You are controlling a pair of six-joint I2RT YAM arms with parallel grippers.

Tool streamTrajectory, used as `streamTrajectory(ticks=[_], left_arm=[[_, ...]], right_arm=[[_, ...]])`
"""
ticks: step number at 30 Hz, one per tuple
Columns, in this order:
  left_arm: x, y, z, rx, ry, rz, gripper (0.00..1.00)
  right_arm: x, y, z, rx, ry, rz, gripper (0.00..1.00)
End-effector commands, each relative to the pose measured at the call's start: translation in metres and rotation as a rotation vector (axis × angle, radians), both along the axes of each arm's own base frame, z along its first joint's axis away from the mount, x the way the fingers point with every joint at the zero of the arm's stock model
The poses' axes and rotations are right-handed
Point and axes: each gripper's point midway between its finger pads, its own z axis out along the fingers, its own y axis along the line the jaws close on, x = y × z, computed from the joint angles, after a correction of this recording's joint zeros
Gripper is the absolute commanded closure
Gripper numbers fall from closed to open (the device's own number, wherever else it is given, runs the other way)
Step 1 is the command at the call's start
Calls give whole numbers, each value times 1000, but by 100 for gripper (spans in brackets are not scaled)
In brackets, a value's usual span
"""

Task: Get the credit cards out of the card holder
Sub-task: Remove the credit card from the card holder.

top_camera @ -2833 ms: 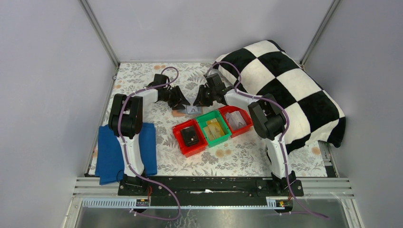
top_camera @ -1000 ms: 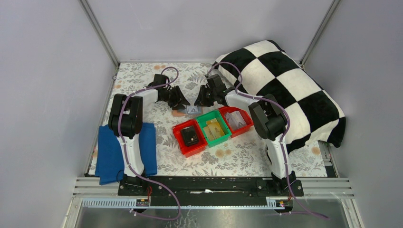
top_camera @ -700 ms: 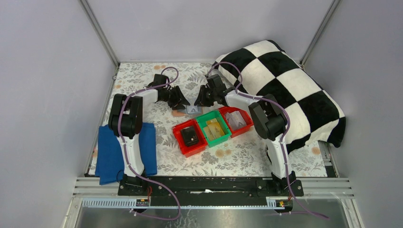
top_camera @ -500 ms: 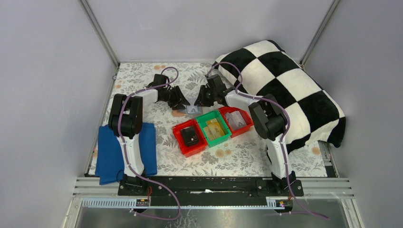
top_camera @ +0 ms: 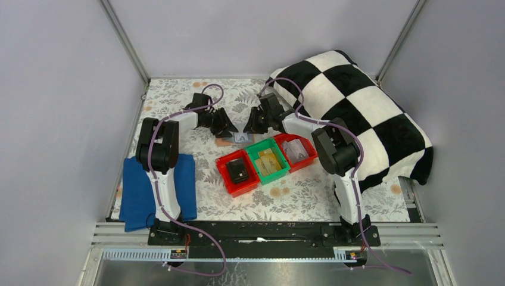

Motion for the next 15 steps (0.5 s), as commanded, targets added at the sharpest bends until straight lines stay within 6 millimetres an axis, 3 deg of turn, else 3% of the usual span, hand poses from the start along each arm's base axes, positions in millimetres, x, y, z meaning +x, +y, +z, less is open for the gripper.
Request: streamTrajectory(ticks=[1,15], left_arm=[[3,2,20,-8,-60,-2,55],[3,2,20,-9,-60,-3,55]], right_arm=[[-6,2,-4,2,34,13,69],[-11,13,-4,44,64,39,68]])
